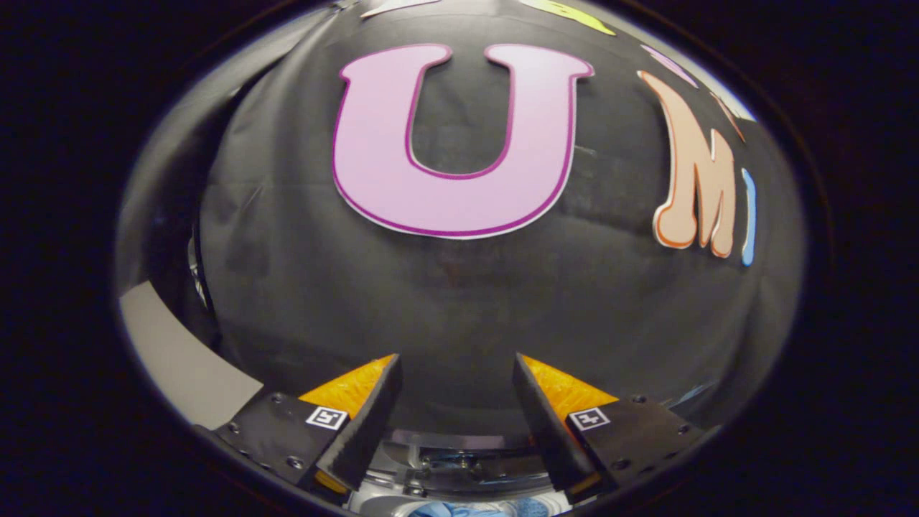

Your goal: Put the clothes into the washing machine and then close the washing machine lid.

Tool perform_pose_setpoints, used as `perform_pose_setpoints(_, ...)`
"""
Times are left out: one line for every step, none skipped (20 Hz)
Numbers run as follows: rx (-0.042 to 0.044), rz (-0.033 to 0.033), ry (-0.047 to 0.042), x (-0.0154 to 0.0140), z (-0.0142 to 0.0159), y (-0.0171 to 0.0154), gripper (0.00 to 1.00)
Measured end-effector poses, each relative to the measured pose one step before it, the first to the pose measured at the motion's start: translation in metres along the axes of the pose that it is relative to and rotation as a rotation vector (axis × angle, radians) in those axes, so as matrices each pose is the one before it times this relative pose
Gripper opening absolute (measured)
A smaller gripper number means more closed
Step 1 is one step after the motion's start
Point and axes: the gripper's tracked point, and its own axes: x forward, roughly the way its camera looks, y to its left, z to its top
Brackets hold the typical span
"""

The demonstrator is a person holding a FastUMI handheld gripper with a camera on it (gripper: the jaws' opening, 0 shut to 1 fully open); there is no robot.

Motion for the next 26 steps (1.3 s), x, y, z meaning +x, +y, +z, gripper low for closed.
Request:
perform_pose_setpoints(0.01914,0.00715,0.01031,-0.00058,-0.00194,0.00032,0.98)
perform_pose_setpoints(0.02054,0.00855,0.01169,-0.00032,-0.00166,0.00086,0.99)
perform_pose_setpoints(0.01470,0.00411,0.00049,-0.00156,0.00089,-0.00038,0.98)
perform_pose_setpoints(-0.00739,0.00451,0.00149,-0.00218,-0.00110,0.00050,0.99)
perform_pose_setpoints(-0.01057,0.00099,-0.00816,-0.00524,0.00059,-0.00033,0.99)
perform_pose_setpoints(0.00168,-0.00026,-0.00407,-0.00632,-0.00291,0.00074,0.99)
perform_pose_setpoints(0.00673,0.00241,-0.00762,-0.00480,-0.00132,-0.00028,0.99)
perform_pose_setpoints(-0.00128,0.00516,-0.00792,-0.00417,-0.00016,-0.00060,0.99)
perform_pose_setpoints(-0.00380,0.00275,-0.00796,-0.00491,0.00005,0.00011,0.99)
perform_pose_setpoints(-0.00177,-0.00083,-0.00370,-0.00554,-0.00145,0.00035,0.99)
perform_pose_setpoints(-0.00044,-0.00116,0.00109,-0.00663,-0.00122,-0.00015,0.99)
perform_pose_setpoints(-0.00200,0.00008,0.00250,-0.00588,-0.00341,0.00037,0.99)
perform_pose_setpoints(-0.00360,0.00198,0.00323,-0.00553,-0.00217,0.00079,0.99)
perform_pose_setpoints(-0.00162,0.00117,-0.00158,-0.00692,-0.00212,0.00037,0.99)
perform_pose_setpoints(-0.00269,0.00128,-0.00244,-0.00727,-0.00173,-0.00013,0.99)
perform_pose_setpoints(-0.00123,0.00111,-0.00143,-0.00691,-0.00487,0.00086,0.99)
perform_pose_setpoints(-0.00009,0.00129,0.00244,-0.00698,-0.00338,0.00047,0.99)
perform_pose_setpoints(0.00349,0.00092,0.00279,-0.00762,-0.00477,0.00068,0.99)
perform_pose_setpoints(-0.00066,0.00392,0.00104,-0.00632,-0.00415,0.00079,0.99)
perform_pose_setpoints(-0.00299,0.00786,0.00174,-0.00646,-0.00322,0.00120,0.99)
perform_pose_setpoints(0.00444,0.00840,0.00883,-0.00621,-0.00519,0.00085,0.99)
perform_pose_setpoints(0.01219,0.00563,0.01128,-0.00657,-0.00759,0.00081,0.98)
perform_pose_setpoints(0.01620,0.00916,0.01366,-0.00712,-0.00529,0.00134,0.98)
perform_pose_setpoints(0.01425,0.01255,0.00970,-0.00768,-0.00449,0.00242,0.98)
perform_pose_setpoints(0.01023,0.01005,0.00757,-0.00583,-0.00367,0.00137,0.98)
perform_pose_setpoints(0.00916,0.00505,0.00255,-0.00552,-0.00311,0.00025,0.98)
